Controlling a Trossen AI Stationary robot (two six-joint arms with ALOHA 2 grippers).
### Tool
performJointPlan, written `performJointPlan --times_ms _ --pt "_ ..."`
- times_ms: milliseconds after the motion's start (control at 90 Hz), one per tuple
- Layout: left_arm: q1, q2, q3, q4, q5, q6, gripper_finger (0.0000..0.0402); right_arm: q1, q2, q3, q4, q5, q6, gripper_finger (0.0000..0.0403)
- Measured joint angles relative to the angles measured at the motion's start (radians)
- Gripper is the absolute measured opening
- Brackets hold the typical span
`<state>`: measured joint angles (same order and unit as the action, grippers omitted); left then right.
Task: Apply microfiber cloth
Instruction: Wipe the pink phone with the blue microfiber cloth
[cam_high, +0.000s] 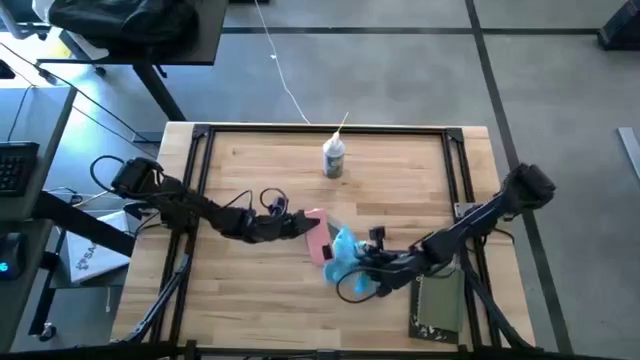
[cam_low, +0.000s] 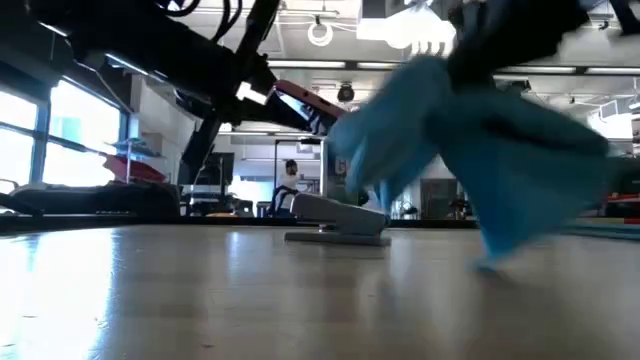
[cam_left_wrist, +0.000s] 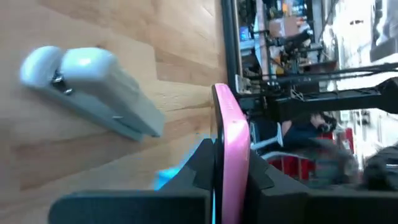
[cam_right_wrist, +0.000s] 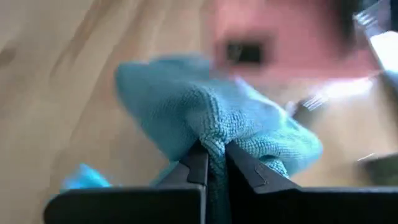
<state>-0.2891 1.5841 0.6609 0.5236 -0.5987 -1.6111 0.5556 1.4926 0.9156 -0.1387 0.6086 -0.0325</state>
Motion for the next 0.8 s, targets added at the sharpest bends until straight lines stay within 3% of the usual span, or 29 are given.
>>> performJointPlan --times_ms 122,378,578,800 --pt "-0.022 0.0 0.0 0.05 -0.057 -0.002 0.0005 -0.026 -0.009 0.035 0.082 0.012 -0.098 0.0001" --pt "-0.031 0.0 0.004 0.182 -0.169 0.049 0.0005 -0.083 0.075 0.04 0.285 -0.122 -0.154 0.0" --pt "-0.031 0.001 0.068 0.163 -0.175 0.152 0.0005 -0.118 0.142 0.04 0.405 -0.148 -0.182 0.0" --pt "-0.045 0.001 0.094 0.178 -0.156 0.182 0.0005 -0.149 0.112 0.041 0.449 -0.101 -0.237 0.0"
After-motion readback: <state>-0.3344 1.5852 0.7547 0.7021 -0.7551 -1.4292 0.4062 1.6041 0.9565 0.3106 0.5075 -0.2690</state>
